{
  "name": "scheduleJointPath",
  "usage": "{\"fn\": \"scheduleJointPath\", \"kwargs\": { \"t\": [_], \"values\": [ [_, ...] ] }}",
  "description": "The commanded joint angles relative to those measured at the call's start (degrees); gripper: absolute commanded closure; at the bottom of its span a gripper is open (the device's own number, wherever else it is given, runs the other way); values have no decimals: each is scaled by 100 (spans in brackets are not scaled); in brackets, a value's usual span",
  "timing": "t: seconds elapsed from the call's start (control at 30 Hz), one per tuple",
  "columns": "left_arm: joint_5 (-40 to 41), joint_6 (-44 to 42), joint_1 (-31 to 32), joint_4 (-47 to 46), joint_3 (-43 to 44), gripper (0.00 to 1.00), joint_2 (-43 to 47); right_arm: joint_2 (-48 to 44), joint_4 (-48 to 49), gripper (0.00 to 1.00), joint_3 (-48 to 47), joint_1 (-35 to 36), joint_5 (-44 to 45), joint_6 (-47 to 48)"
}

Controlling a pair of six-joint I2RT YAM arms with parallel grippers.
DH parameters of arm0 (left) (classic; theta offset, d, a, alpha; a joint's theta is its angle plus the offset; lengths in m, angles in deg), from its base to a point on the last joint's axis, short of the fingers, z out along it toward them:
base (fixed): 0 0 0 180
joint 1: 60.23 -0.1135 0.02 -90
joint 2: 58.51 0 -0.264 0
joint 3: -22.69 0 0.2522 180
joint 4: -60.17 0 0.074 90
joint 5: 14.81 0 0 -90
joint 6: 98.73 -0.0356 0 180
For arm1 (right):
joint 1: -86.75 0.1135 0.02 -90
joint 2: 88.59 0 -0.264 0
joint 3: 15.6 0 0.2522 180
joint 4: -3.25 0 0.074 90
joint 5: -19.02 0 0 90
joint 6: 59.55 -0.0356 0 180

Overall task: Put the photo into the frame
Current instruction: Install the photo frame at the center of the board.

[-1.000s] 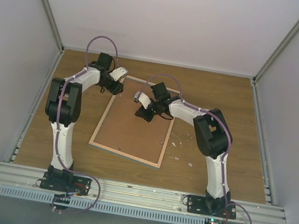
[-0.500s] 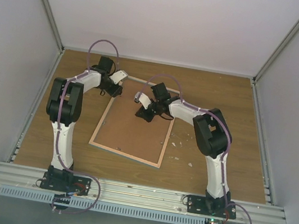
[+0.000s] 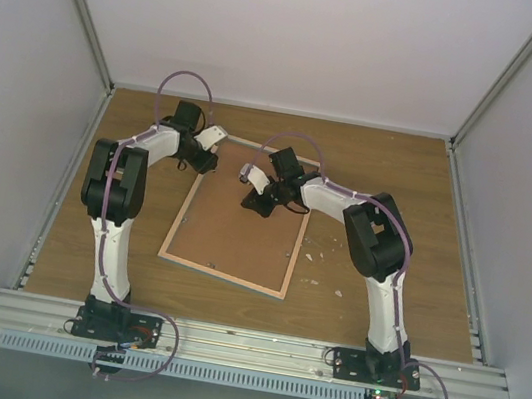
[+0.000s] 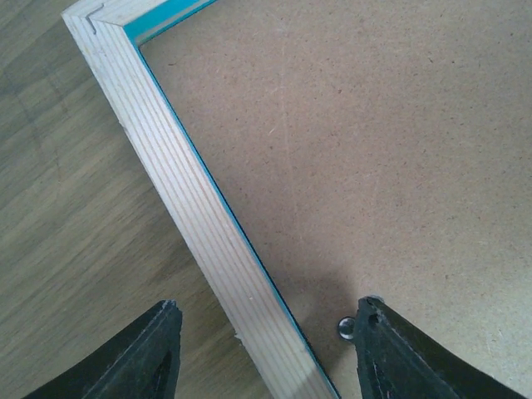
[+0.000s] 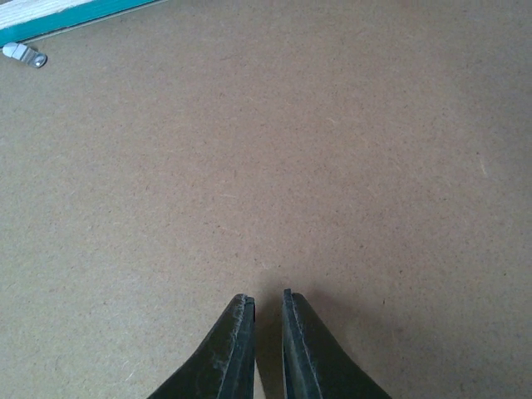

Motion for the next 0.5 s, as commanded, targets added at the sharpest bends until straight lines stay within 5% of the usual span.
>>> {"fn": "scheduleJointPath", "kwargs": {
  "t": [0.0,0.47],
  "values": [
    [-123,148,147,505,160,41,127,109,111,87,65,-31,-6,42],
    [-91,390,52,558,320,42,-132,91,107,87,66,-37,-23,42]
  ]
}}
